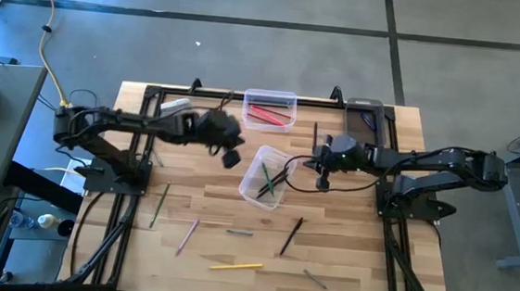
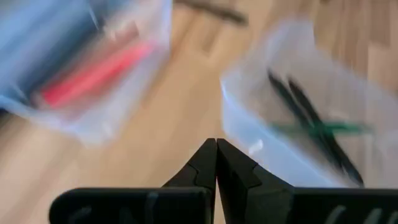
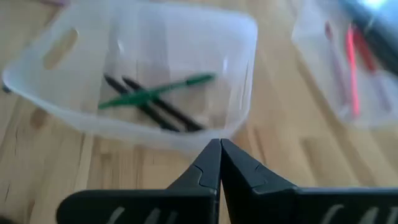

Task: Sort crayons/erasers/pens/pencils in bins
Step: Adjust the bottom transparent bin

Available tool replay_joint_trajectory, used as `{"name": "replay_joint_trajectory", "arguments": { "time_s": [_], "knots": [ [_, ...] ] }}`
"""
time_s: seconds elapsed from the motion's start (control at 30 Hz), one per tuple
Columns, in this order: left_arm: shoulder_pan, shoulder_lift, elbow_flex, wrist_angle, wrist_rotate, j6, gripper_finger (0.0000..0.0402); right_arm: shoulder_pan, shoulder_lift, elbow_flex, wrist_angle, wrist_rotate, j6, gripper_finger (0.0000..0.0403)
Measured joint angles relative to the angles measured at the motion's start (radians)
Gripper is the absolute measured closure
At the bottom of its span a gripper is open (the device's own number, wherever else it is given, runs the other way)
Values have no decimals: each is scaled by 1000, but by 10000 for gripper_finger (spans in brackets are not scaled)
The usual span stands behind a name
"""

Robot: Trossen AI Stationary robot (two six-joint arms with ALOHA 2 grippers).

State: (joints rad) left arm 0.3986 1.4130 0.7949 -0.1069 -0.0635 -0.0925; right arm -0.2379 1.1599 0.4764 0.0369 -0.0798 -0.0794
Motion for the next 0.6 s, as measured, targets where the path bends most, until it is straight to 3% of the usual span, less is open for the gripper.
{"name": "replay_joint_trajectory", "arguments": {
  "time_s": [0.2, 0.4, 0.6],
  "knots": [
    [-110, -52, -159, 38, -32, -71, 401, 0, 99, 8, 9, -52, 29, 403],
    [-174, -94, -177, 10, -37, -73, 401, 0, 238, 107, -11, -53, 28, 403],
    [-179, -192, -177, -127, -76, -128, 401, 0, 324, 166, -2, 64, 23, 403]
  ]
}}
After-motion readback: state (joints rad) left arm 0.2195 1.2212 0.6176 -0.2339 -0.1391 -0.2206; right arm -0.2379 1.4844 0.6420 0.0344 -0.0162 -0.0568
